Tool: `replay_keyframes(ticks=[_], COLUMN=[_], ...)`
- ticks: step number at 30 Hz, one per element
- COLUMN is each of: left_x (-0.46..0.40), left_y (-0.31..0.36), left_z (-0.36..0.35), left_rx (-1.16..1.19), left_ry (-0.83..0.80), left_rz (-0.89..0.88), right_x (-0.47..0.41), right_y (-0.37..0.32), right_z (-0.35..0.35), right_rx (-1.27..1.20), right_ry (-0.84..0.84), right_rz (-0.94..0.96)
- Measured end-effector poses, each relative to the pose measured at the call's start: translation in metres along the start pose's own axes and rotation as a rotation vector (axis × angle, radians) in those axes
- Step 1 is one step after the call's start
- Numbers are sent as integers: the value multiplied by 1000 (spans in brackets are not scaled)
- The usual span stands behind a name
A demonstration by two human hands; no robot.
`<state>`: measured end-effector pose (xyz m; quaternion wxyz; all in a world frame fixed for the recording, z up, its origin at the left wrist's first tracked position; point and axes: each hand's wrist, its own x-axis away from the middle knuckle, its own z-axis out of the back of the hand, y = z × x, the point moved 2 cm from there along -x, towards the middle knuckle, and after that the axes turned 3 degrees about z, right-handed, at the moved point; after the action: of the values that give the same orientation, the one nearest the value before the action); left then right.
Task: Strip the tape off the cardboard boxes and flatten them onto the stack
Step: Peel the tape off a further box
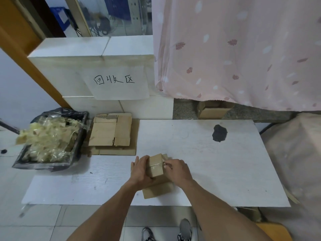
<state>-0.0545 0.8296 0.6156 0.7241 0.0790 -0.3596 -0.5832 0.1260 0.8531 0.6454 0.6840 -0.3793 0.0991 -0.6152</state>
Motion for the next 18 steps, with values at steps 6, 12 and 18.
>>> replay_keyframes(ticks=[6, 12, 18], left_x=[12, 35, 58], left_y=[29, 52, 3], left_z=[-17, -51, -48], left_rx=[-158, -266, -149], left_ry=[5, 204, 160], left_rz=[-78, -121, 209], right_x=[14, 26, 30], right_y=[8, 8, 1], right_z=[2, -3, -6], right_rx=[57, 14, 176], right_ry=[107, 55, 69], right_rz=[-208, -311, -310])
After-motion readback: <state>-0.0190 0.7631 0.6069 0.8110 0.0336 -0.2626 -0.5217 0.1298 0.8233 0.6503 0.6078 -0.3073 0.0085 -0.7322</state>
